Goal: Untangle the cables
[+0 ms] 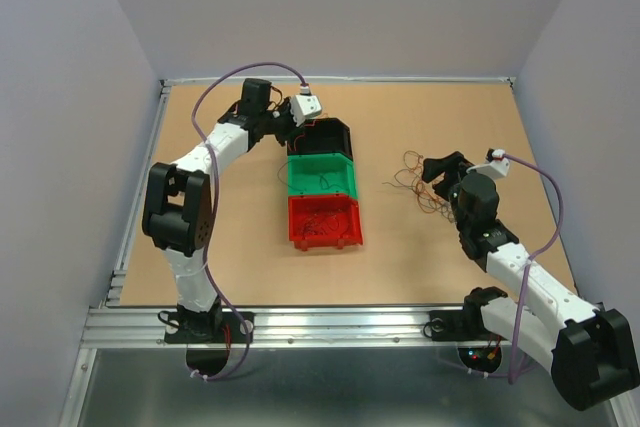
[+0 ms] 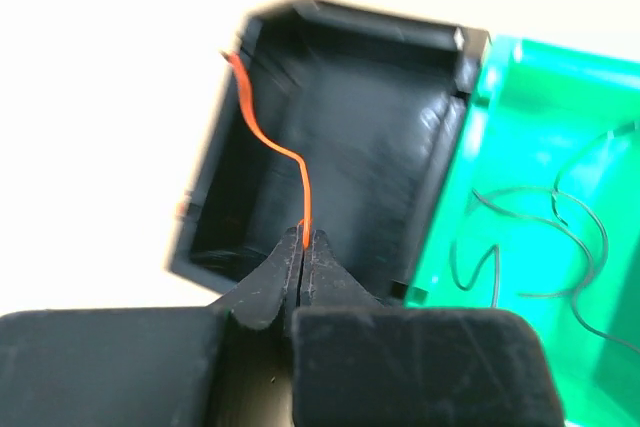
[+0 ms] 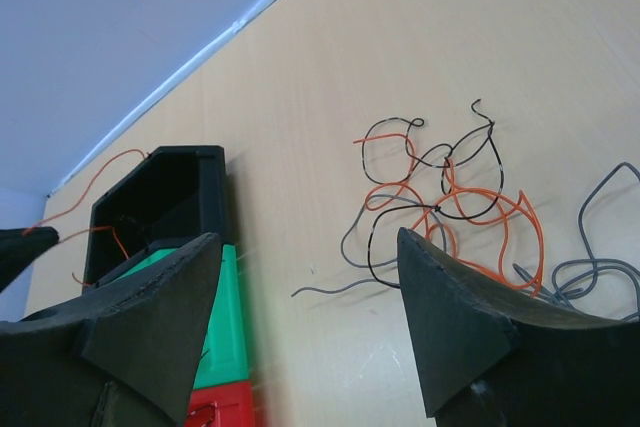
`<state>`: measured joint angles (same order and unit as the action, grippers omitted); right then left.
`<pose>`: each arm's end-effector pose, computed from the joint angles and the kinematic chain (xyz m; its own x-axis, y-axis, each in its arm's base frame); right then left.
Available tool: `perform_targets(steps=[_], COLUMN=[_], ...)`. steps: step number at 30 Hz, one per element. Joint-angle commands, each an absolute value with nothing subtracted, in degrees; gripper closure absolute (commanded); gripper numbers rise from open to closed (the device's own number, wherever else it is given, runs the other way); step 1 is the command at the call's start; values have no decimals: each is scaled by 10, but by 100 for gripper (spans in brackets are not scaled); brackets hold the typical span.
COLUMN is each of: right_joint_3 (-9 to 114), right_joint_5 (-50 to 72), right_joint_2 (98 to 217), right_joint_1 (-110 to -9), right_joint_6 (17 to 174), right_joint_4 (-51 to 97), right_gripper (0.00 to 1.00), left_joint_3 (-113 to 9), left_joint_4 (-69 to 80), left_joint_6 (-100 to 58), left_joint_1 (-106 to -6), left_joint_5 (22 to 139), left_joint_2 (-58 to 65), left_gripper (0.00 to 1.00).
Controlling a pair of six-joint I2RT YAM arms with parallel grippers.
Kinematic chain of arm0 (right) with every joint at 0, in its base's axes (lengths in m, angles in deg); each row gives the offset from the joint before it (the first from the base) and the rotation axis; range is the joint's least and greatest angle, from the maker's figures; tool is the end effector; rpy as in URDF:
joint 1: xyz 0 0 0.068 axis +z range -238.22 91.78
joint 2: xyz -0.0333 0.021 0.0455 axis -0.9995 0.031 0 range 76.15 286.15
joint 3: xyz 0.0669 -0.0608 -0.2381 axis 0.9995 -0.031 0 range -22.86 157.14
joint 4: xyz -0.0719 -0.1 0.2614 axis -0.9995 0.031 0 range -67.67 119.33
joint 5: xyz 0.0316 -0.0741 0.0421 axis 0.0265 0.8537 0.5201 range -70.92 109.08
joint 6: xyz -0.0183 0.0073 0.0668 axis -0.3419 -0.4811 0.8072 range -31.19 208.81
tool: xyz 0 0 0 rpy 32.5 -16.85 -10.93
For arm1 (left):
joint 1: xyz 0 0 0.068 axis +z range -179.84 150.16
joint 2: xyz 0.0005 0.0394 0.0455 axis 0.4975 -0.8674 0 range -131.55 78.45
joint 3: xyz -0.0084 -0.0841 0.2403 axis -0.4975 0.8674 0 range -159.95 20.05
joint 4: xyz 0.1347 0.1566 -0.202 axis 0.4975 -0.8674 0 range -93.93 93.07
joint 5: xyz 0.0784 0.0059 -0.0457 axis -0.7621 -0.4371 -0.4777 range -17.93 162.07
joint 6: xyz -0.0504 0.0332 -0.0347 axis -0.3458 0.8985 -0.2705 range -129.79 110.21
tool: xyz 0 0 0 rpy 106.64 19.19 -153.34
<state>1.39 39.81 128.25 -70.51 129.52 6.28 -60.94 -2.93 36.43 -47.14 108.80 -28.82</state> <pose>0.2576 0.0613 0.2060 -0.1180 0.6026 -0.7892 0.1617 0.7958 0.5835 0.4350 -0.1709 0.2164 0.1679 0.5537 -0.8156 0.8671 0.3108 0.3894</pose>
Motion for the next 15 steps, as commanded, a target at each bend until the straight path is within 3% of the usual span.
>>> perform_targets(steps=[1,15], right_joint_3=[-2,1], right_joint_5=[387,366], right_joint_2=[1278,1291], right_joint_1=[-702,-702], right_joint_6=[1286,1285], right_joint_4=[24,17], right_gripper=[24,24], left_joint_3=[-605,-561], left_joint_4=[14,76], left_joint_6=[379,365], left_joint_1=[-479,-482], left_joint_5=[1106,1133], left_joint_2=[-231,-159], left_gripper=[100,100])
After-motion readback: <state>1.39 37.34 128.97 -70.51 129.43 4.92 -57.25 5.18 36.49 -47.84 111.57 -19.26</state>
